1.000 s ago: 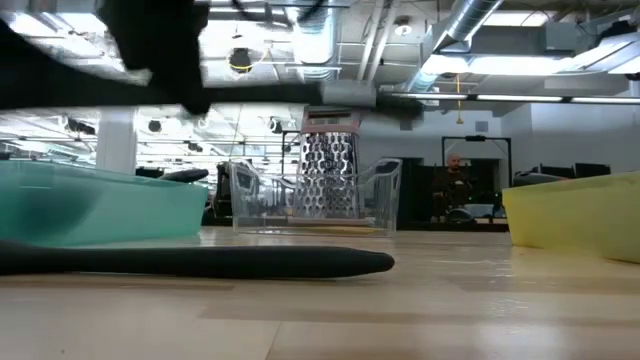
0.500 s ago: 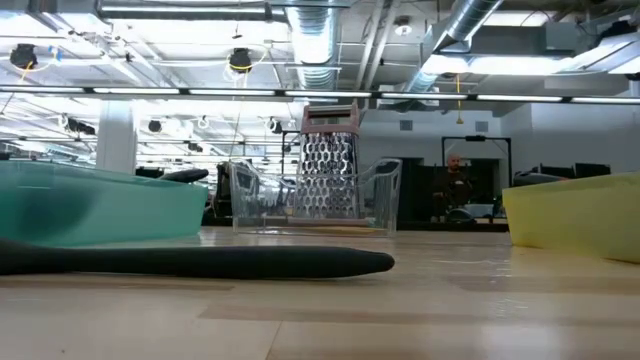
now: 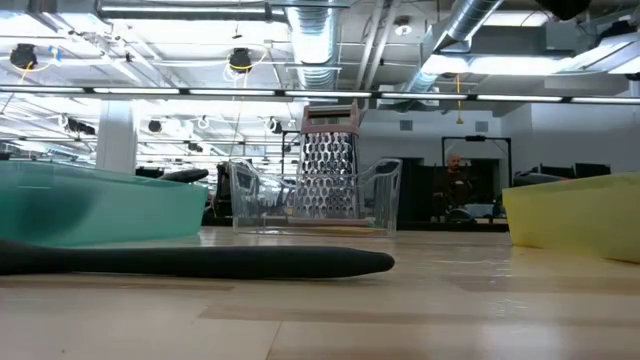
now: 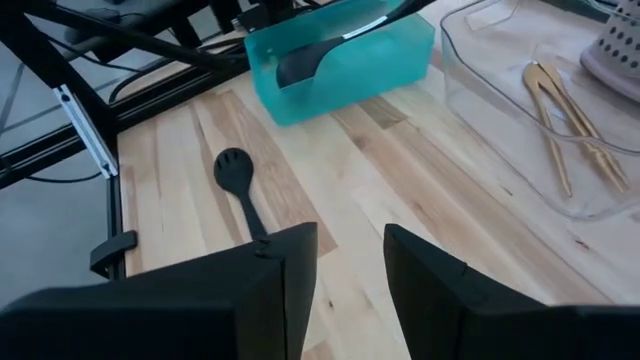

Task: Pick & Place Kitchen Items
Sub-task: Put the black spoon into the green bin

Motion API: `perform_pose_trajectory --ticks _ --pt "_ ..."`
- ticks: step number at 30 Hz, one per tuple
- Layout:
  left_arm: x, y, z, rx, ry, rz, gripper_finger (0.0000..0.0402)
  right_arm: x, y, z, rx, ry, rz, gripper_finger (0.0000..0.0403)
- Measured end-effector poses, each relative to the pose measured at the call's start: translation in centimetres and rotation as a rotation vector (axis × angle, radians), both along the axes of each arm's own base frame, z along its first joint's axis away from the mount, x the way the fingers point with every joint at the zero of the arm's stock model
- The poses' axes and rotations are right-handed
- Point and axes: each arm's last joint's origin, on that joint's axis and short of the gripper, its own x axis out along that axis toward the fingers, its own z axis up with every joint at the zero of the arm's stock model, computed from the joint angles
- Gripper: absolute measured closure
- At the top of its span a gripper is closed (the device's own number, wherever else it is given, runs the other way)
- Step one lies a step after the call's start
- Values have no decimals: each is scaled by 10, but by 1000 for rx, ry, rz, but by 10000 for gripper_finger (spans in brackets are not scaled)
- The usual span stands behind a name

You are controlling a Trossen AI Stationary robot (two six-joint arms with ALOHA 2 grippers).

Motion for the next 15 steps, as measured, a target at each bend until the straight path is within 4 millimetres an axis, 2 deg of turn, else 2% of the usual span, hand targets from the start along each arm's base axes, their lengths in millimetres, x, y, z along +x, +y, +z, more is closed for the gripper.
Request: perform_pose_trajectory --ticks 6,15 --pt "-1 -1 5 7 -70 -148 397 -1 1 0 6 -5 5 285" --pt "-18 -4 27 -15 -358 -478 396 -3 4 1 9 -7 16 285"
